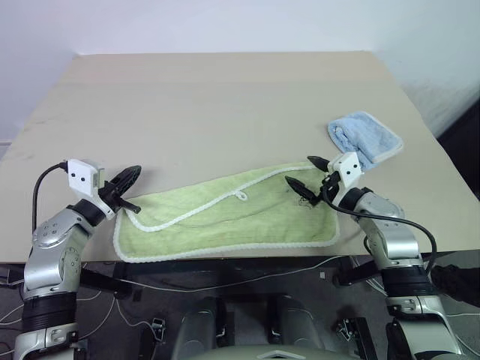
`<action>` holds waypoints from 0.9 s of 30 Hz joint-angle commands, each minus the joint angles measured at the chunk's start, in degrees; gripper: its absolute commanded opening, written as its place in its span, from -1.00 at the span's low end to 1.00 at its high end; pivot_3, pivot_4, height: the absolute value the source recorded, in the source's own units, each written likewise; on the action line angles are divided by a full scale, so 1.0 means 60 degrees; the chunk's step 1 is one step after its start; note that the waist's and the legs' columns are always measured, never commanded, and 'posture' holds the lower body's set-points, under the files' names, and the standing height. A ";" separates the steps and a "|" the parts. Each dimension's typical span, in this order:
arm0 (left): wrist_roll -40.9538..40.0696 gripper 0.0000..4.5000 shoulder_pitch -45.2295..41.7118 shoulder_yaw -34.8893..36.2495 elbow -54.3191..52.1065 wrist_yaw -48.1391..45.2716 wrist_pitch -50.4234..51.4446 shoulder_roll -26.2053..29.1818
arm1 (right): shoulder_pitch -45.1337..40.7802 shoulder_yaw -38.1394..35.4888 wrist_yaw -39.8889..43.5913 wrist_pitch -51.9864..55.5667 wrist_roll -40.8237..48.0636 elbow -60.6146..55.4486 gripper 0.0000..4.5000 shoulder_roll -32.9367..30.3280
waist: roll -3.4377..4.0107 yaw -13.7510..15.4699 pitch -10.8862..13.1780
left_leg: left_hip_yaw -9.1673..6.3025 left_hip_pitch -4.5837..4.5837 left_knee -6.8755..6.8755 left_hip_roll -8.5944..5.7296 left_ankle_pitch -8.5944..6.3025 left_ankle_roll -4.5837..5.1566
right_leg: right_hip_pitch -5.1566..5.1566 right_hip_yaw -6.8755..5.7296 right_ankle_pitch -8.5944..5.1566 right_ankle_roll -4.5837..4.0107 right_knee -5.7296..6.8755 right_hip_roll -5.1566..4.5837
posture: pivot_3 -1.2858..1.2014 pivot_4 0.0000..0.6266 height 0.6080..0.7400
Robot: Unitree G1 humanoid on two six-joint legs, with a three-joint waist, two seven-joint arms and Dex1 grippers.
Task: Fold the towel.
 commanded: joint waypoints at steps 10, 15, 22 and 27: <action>-0.0016 -1.00 -0.0516 -0.0281 -0.0285 -0.0143 0.0013 -0.0011 | 0.0201 -0.0137 -0.0393 -0.0170 0.0140 -0.0694 0.99 0.0081 | 0.0000 -0.0007 0.0000 | 0.0000 0.0000 -0.0001 0.0000 -0.0001 -0.0002 | 0.0000 0.0001 0.0000 0.0000 0.0000 0.0000 | 0.03 -0.52 1.00; 0.0004 -1.00 -0.0330 -0.0305 -0.0439 -0.0062 -0.0042 -0.0079 | 0.0147 -0.0187 -0.0353 -0.0187 0.0163 -0.0665 0.99 -0.0008 | 0.0000 -0.0009 0.0000 | 0.0000 0.0000 -0.0002 0.0000 0.0000 0.0000 | -0.0001 0.0001 0.0000 0.0000 0.0000 0.0001 | 0.03 -0.52 1.00; 0.0140 -1.00 -0.0068 -0.0265 -0.0604 0.0073 -0.0141 -0.0086 | -0.0350 0.0091 -0.0351 -0.0328 -0.0026 -0.0116 0.99 0.0196 | 0.0000 -0.0024 0.0001 | 0.0000 0.0000 -0.0001 0.0000 -0.0002 0.0001 | -0.0001 0.0001 0.0000 0.0000 -0.0001 0.0000 | 0.03 -0.52 1.00; 0.0165 -1.00 0.0336 -0.0002 -0.0819 -0.0125 -0.0109 0.0308 | -0.0672 0.0308 -0.0242 -0.0523 -0.0121 0.0310 0.99 0.0375 | 0.0000 -0.0032 0.0001 | 0.0001 0.0000 -0.0006 0.0002 -0.0001 0.0000 | -0.0005 0.0002 0.0000 -0.0001 -0.0002 0.0001 | 0.03 -0.52 1.00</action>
